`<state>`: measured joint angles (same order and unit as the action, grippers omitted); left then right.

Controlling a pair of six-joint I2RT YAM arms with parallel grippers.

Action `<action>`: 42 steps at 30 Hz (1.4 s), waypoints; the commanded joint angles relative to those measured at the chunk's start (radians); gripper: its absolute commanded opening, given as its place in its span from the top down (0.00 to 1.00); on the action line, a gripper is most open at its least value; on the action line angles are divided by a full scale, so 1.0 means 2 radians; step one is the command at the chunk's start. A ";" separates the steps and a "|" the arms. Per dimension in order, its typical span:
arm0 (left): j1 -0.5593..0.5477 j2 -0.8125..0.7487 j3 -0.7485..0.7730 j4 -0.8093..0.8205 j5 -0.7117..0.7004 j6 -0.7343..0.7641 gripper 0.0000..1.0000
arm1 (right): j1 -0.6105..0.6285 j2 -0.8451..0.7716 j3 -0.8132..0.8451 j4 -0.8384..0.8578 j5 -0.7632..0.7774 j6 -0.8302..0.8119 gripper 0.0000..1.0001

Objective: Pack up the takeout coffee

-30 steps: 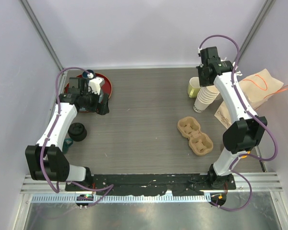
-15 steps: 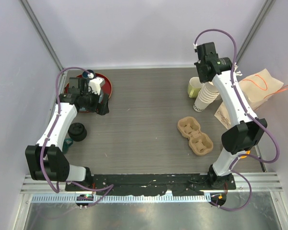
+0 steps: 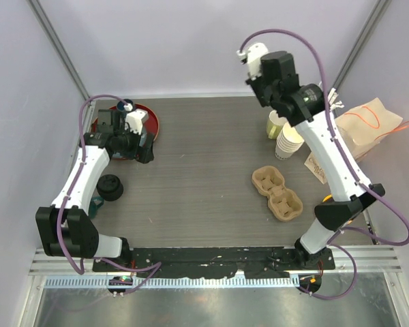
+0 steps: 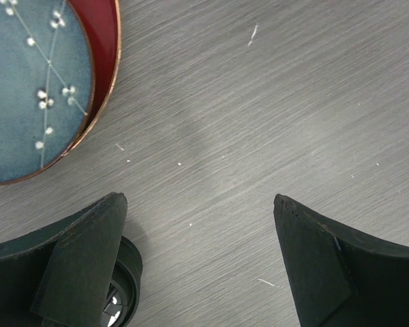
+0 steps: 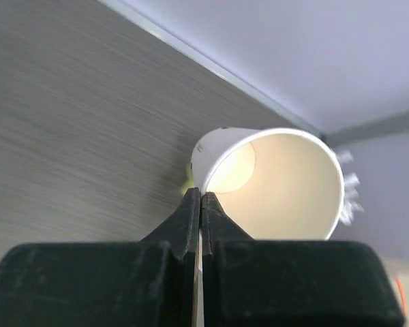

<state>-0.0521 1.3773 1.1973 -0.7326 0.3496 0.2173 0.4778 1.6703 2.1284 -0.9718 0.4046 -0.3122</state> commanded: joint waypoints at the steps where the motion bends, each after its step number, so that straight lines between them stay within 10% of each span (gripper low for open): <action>1: 0.003 -0.001 0.031 0.000 -0.038 -0.008 0.06 | 0.072 -0.013 -0.053 0.082 -0.155 -0.082 0.99; 9: 0.039 0.025 0.049 -0.006 -0.102 -0.035 0.04 | 0.142 0.075 -0.138 0.226 -0.333 -0.097 0.99; 28: 0.080 0.035 0.030 0.005 -0.101 -0.027 0.04 | 0.198 0.251 -0.080 0.204 -0.297 -0.128 0.99; 35: 0.080 0.032 0.031 0.002 -0.089 -0.023 0.04 | 0.200 0.234 -0.056 0.192 -0.285 -0.115 0.37; 42: 0.080 0.035 0.030 -0.004 -0.061 -0.030 0.04 | 0.197 0.157 -0.040 0.198 -0.254 -0.064 0.20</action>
<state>0.1036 1.4593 1.2583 -0.7376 0.1761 0.1612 0.8749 2.1593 1.9842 -0.6033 -0.1585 -0.5148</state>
